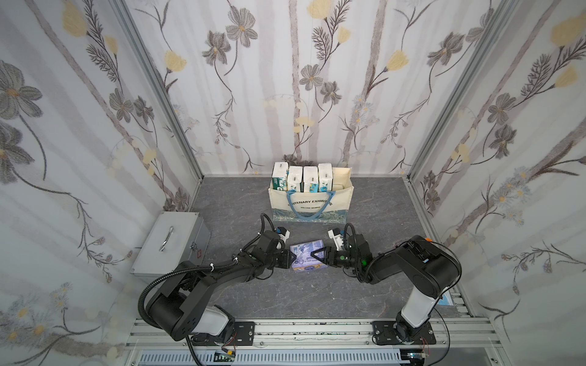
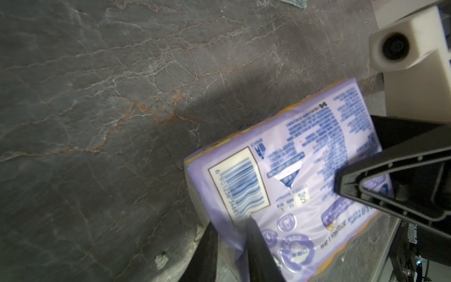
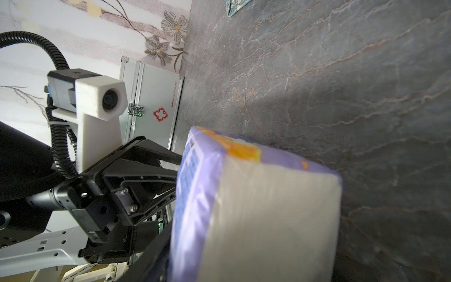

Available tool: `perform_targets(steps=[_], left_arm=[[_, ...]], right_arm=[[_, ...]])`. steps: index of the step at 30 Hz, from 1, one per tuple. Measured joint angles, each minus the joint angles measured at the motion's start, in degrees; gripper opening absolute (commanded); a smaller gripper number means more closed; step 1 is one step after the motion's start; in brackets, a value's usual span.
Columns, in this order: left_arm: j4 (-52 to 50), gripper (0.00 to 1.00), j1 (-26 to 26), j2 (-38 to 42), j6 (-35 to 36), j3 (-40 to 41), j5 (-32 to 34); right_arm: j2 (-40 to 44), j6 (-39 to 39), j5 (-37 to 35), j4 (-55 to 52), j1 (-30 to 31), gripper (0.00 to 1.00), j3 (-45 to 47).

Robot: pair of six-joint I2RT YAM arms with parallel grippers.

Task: Put tissues into the canvas bag
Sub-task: Pick up the pack of facial tissues from the center of the board.

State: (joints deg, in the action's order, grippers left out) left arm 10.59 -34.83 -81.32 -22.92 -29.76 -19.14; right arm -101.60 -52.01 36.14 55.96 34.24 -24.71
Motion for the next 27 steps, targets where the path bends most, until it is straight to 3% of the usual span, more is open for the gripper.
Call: perform_targets(steps=[4,9,13,27], left_arm=[[-1.3,0.63,0.0,0.3,0.0,0.1,1.2],[-3.3,0.8,0.0,4.1,-1.0,1.4,1.4],[-6.4,0.93,-0.1,13.2,-1.4,3.0,1.8],[-10.1,0.96,-0.1,42.8,-1.5,15.3,13.7]], right_arm=[[0.0,0.0,0.1,0.1,0.0,0.57,0.0],[-0.1,0.0,0.6,0.9,0.0,0.54,0.0],[-0.6,-0.1,1.0,2.3,0.0,0.49,0.0],[-0.3,-0.3,1.0,2.5,0.0,0.48,-0.1]])
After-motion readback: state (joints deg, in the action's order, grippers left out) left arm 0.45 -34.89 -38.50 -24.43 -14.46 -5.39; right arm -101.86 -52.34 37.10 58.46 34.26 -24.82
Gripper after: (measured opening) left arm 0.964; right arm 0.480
